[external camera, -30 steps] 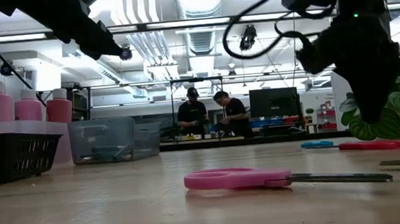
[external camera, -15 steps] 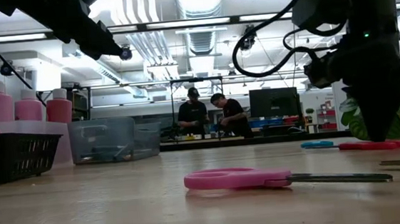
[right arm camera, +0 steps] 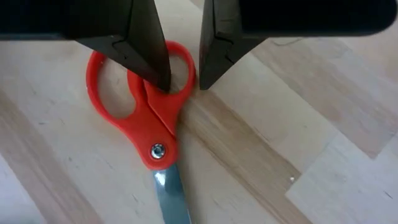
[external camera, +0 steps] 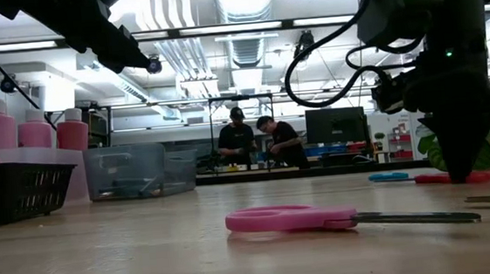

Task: Pick & Place Paint Supplies
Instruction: Put the red scissors into the black basket

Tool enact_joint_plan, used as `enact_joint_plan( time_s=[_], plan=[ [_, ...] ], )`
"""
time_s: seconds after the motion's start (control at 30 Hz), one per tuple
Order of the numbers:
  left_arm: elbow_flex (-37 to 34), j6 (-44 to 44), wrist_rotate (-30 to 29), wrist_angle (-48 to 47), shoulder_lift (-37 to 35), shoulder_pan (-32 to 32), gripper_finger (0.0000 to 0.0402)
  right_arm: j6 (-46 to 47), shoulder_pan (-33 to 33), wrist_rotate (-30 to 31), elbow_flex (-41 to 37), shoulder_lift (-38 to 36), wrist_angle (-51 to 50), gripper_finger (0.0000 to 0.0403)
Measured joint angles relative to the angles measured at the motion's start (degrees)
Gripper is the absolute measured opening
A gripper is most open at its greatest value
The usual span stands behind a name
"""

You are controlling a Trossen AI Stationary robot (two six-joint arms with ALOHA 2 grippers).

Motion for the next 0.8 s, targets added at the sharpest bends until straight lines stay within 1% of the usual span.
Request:
enact_joint_plan(
  time_s=[0.33, 0.4, 0.57, 0.8],
  plan=[
    [0.0, 0.0, 0.0, 0.0, 0.0, 0.0, 0.0165, -0.8, 0.0, -0.2, 0.0, 0.5, 0.2, 0.0078],
    [0.0, 0.0, 0.0, 0.0, 0.0, 0.0, 0.0165, -0.7, 0.0, -0.2, 0.0, 0.4, 0.2, 0.0067],
    [0.0, 0.0, 0.0, 0.0, 0.0, 0.0, 0.0165, -0.7, 0.0, -0.2, 0.0, 0.4, 0.2, 0.0019],
    [0.0, 0.0, 0.0, 0.0, 0.0, 0.0, 0.0165, -0.7, 0.0, -0.2, -0.1, 0.5, 0.2, 0.0015]
  ],
)
